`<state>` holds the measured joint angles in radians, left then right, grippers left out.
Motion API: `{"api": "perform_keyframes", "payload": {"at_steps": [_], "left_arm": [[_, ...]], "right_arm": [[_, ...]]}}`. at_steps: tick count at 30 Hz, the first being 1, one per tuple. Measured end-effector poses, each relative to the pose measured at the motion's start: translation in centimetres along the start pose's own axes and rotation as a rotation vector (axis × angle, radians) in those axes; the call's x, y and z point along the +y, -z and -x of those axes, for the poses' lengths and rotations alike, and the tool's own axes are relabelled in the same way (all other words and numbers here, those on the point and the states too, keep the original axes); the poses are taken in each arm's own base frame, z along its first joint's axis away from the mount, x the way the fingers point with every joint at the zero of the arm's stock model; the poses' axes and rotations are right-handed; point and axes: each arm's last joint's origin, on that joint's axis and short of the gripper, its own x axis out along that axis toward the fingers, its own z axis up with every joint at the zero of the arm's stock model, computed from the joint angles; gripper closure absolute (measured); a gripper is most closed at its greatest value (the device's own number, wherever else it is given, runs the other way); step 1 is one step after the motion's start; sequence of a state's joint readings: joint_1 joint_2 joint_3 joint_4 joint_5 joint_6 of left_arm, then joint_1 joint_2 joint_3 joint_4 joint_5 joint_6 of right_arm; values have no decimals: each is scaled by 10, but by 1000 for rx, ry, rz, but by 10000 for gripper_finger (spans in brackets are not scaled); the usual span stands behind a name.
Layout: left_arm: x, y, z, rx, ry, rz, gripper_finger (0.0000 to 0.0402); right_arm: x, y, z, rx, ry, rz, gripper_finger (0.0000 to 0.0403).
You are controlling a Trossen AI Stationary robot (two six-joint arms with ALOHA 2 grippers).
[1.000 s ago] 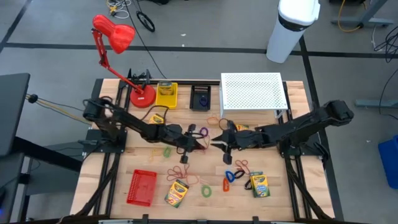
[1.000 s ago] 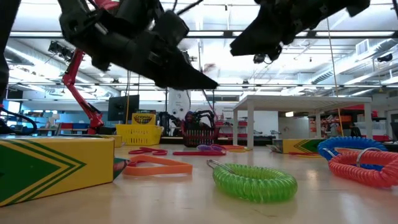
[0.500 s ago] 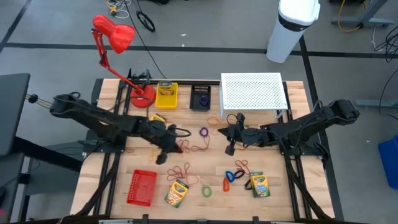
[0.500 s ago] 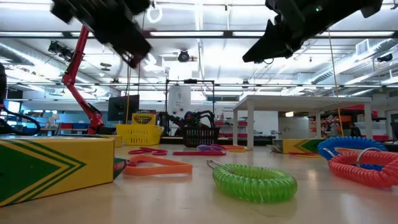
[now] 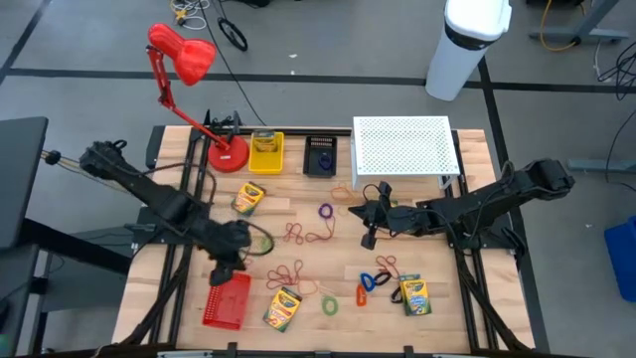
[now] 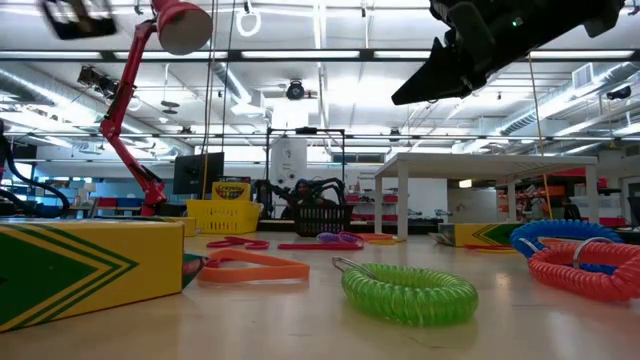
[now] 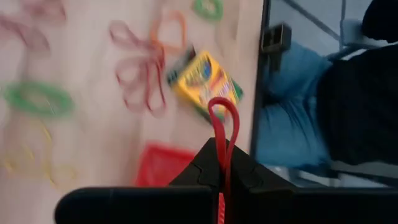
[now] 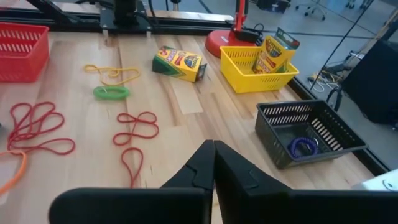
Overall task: Pick & Place Office Desk Supplies
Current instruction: Put the red rubber band into the red bin
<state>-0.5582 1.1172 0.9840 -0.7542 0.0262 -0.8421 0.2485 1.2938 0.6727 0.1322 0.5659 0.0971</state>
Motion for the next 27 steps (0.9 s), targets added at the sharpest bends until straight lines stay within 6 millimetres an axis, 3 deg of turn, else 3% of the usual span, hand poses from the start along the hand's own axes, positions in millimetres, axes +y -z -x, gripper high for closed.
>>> {"api": "perform_keyframes", "payload": {"at_steps": [7, 13, 17, 27], "left_arm": [[-13, 36, -18, 30, -55, 116, 398], [-6, 73, -49, 30, -21, 244, 398], [1, 92, -60, 39, -18, 353, 398], [5, 99, -73, 38, -45, 444, 391]], "right_arm": [[0, 0, 0, -1, -1, 1, 390], [0, 0, 0, 0, -2, 8, 398], [0, 0, 0, 2, -19, 12, 394], [1, 0, 0, 5, -35, 19, 397]]}}
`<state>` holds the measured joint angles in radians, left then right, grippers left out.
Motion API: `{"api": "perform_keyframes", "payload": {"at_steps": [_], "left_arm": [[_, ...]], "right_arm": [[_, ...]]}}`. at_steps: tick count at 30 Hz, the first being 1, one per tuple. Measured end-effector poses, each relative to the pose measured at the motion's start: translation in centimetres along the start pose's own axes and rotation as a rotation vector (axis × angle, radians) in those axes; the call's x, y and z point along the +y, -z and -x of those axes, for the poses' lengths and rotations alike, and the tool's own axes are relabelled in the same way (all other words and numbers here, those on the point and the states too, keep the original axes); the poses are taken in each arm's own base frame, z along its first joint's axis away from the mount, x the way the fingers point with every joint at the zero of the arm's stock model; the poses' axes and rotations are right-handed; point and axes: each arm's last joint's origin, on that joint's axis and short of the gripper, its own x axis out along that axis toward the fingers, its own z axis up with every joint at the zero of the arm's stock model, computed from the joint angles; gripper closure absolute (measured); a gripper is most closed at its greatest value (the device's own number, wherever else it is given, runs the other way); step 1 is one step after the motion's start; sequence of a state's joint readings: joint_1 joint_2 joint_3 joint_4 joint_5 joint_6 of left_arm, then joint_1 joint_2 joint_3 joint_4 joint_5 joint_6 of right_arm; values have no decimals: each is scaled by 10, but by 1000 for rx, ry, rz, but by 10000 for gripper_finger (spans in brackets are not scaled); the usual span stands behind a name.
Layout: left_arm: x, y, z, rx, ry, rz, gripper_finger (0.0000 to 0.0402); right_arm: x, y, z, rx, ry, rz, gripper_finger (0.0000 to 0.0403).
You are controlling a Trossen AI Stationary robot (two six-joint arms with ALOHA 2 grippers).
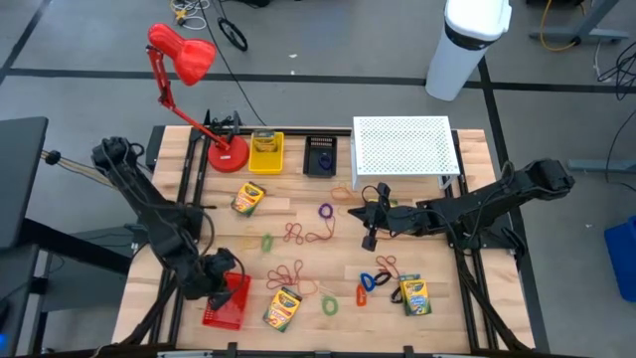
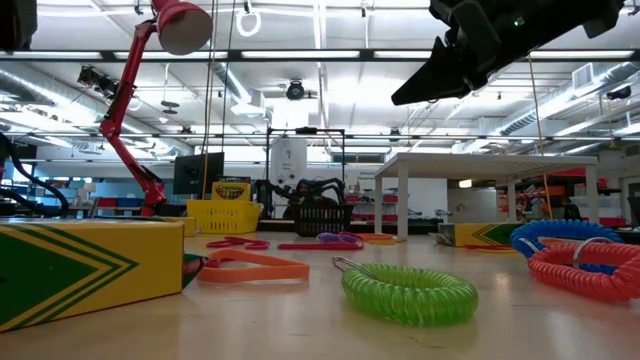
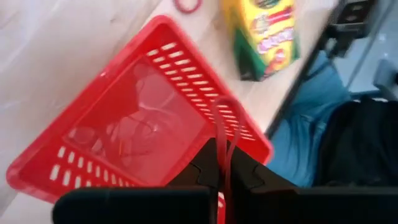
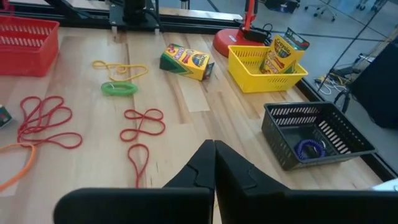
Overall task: Pick & Place Office Desk Supplies
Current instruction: Put the red rubber band into the red bin, then put the blue spiral keychain into the black bin
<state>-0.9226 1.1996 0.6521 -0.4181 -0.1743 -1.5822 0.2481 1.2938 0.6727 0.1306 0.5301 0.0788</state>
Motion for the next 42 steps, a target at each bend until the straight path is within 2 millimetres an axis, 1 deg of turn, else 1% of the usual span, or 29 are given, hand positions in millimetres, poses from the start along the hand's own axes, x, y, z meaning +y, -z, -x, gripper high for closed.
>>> {"api": "perform_keyframes", "payload": {"at_steps": [5, 9, 16, 22, 26, 30, 34, 36, 39, 42], "left_arm": [[0, 3, -11, 42, -33, 55, 391], [0, 4, -18, 40, -48, 103, 386], [0, 5, -21, 31, -47, 177, 362], [0, 1, -22, 23, -46, 193, 330], [0, -6, -23, 6, -48, 200, 301], [0, -15, -23, -11, -51, 166, 267], [-4, -24, -15, -27, -14, 76, 234], [-7, -28, -9, -24, 12, 38, 227], [-14, -32, 3, -2, 45, -12, 231], [-15, -32, 11, 11, 21, -64, 257]], "right_arm": [[0, 0, 0, 1, -1, 2, 391], [0, 0, 0, 2, -2, 7, 399], [0, 0, 0, 2, -8, 7, 392], [0, 0, 0, 0, -8, 27, 398], [0, 0, 0, -1, -8, 36, 393], [0, -3, 0, -28, -9, 75, 398], [1, -8, 0, -80, -28, 93, 397], [2, -10, 0, -96, -37, 85, 391], [2, -10, 0, -97, -43, 93, 385], [1, -11, 0, -105, -24, 122, 394]]}}
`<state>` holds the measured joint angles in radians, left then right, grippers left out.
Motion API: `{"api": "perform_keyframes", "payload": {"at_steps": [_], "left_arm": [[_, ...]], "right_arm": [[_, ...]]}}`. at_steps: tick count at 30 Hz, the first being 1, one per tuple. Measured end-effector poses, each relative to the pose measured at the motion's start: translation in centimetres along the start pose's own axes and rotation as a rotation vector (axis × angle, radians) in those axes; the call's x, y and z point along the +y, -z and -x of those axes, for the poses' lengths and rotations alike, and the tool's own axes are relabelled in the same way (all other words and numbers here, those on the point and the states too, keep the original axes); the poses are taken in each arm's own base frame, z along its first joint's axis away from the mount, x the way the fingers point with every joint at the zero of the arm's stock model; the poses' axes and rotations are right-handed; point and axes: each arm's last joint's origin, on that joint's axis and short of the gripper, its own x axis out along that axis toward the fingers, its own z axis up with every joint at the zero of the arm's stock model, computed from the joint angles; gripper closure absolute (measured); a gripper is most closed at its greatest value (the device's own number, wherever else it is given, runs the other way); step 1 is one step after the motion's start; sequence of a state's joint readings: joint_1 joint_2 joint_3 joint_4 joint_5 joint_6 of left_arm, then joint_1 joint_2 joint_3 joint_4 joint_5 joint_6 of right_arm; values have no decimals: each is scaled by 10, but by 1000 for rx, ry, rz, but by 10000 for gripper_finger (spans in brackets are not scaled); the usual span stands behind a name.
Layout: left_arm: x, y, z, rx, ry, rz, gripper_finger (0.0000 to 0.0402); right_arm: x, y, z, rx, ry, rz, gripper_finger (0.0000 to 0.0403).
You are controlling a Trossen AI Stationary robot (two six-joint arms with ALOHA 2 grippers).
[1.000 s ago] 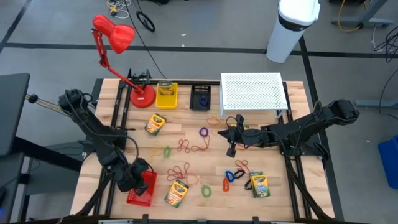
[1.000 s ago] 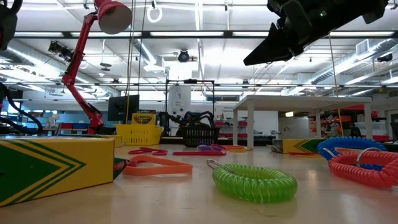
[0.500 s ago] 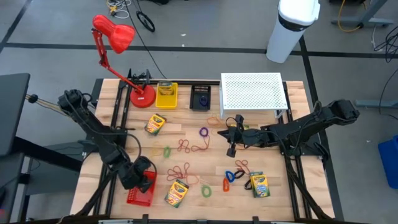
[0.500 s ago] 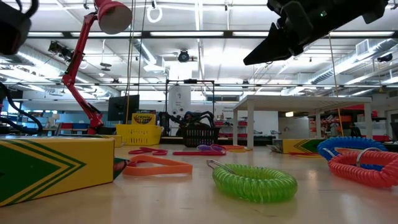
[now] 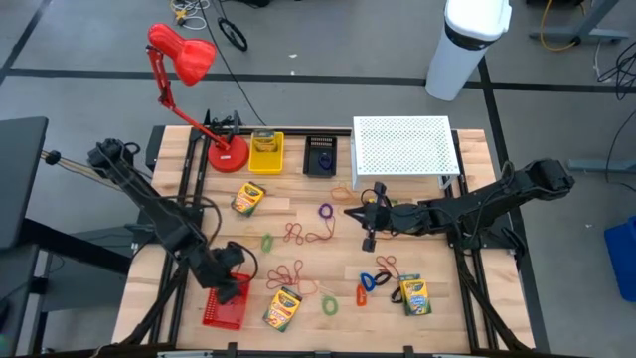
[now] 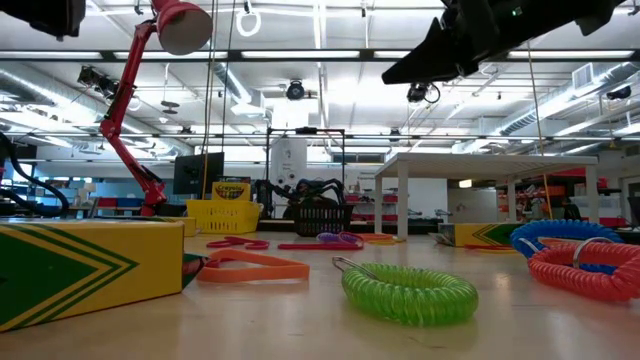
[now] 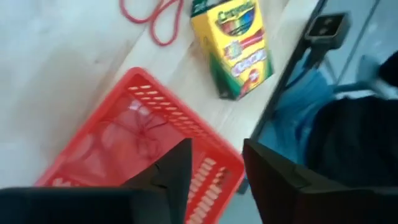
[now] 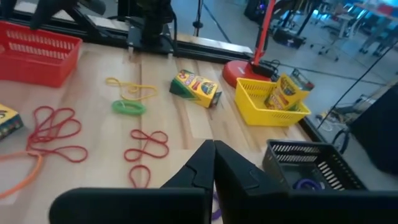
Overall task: Pick & Place Office Desk Supplies
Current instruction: Put the blue spiral keychain into the black bin
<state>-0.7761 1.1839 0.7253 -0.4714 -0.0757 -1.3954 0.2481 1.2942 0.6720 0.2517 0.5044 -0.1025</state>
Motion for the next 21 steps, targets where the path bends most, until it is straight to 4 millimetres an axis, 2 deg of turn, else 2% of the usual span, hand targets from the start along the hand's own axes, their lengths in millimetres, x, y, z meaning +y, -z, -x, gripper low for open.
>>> {"api": "perform_keyframes", "payload": {"at_steps": [4, 7, 11, 13, 18, 21], "left_arm": [[0, -1, 3, 32, -35, -139, 324], [2, -12, 5, -12, -67, -208, 386], [14, -32, 10, -122, -227, -179, 389], [18, -42, 9, -135, -248, -226, 383], [19, -60, 2, -326, -216, -442, 393], [26, -66, -11, -440, -115, -529, 395]], "right_arm": [[0, -1, 0, -7, 10, 1, 396], [-1, -1, 0, -6, 14, -22, 394], [-6, 0, -3, -4, -13, -58, 397], [-9, -1, -5, -12, -28, -74, 396], [-11, -3, -6, -40, -60, -83, 381], [-11, -3, -7, -37, -57, -80, 395]]}}
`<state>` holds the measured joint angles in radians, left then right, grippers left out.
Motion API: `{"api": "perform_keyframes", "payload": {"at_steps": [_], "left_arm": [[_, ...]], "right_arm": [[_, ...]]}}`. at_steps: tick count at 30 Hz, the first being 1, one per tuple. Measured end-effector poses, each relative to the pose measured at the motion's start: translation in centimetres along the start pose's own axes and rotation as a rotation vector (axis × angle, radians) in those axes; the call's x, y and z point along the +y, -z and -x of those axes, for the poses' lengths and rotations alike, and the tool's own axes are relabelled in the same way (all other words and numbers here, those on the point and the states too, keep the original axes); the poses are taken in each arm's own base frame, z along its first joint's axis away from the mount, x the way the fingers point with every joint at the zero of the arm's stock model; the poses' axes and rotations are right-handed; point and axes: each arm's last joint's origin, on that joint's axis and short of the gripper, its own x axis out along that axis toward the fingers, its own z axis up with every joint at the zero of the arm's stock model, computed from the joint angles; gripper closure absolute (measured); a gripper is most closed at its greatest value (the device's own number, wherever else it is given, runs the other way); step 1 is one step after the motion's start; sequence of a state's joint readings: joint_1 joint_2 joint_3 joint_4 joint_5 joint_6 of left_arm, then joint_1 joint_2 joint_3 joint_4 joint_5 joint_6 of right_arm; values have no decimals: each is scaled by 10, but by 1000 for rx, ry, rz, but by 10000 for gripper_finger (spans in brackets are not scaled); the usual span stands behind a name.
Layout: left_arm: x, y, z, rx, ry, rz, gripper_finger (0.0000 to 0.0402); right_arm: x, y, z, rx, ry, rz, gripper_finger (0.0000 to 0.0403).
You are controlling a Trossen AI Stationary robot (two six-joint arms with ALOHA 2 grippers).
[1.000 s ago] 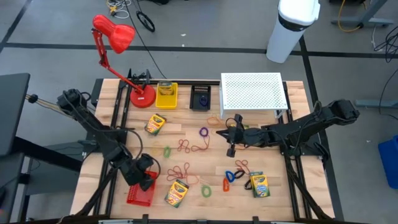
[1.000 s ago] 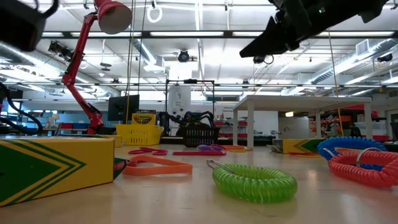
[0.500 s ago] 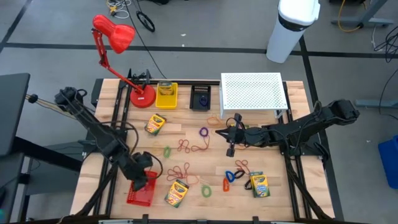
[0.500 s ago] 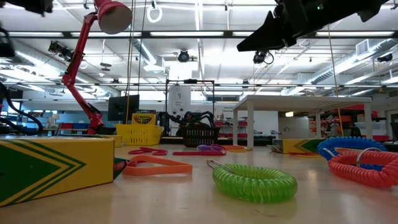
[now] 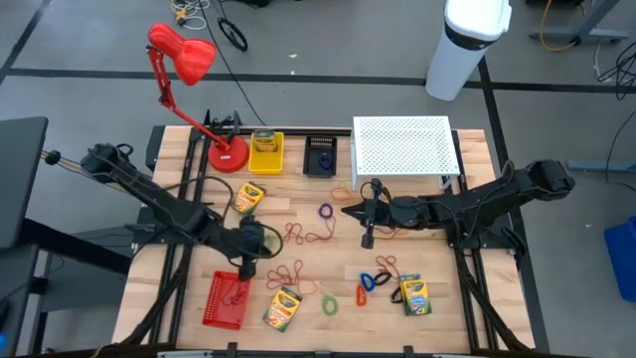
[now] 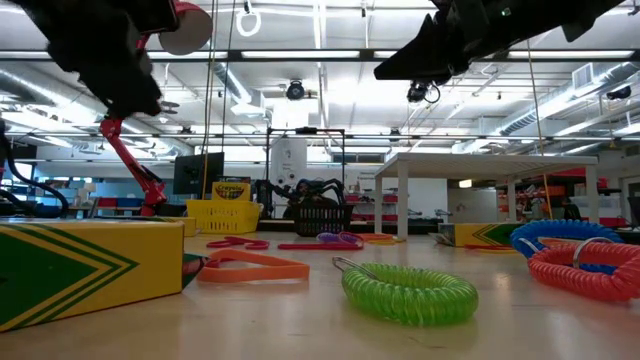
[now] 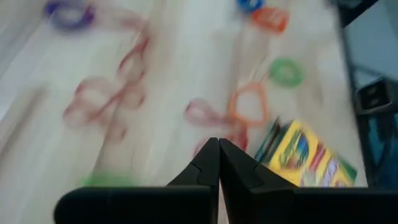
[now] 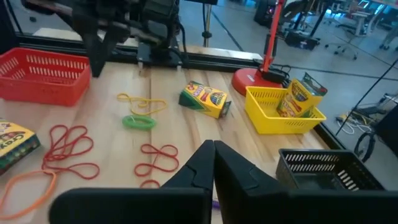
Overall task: Pick & Place Office Desk Supplies
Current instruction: Put the blue spiral keychain into the black bin
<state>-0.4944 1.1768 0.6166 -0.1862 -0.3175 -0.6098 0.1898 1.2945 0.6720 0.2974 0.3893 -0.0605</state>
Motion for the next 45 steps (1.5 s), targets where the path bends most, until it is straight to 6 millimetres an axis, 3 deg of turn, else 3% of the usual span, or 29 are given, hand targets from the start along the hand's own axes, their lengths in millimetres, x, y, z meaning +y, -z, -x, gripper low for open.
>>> {"api": "perform_keyframes", "payload": {"at_steps": [6, 11, 15, 22, 28, 35, 39, 45], "left_arm": [[26, 8, -17, -371, 69, -92, 396], [47, 8, -15, -668, -42, -154, 395], [65, 8, -25, -647, -102, -152, 387], [75, 0, -44, -684, -138, -218, 396], [81, 3, -61, -738, -18, -248, 393], [92, 10, -86, -663, -30, -171, 393], [88, 10, -100, -638, -5, -172, 392], [74, 7, -116, -632, 62, -197, 392]], "right_arm": [[0, 0, 0, 1, 11, -2, 397], [-1, 2, 0, 25, 54, -27, 397], [-3, 6, 0, 62, 97, -60, 399], [3, 15, 4, 138, 139, -129, 400], [26, 15, 22, 344, 86, -221, 400], [62, 29, 35, 637, -84, -528, 360], [89, 47, 35, 784, -127, -578, 334], [114, 59, 34, 885, -131, -613, 280]]}}
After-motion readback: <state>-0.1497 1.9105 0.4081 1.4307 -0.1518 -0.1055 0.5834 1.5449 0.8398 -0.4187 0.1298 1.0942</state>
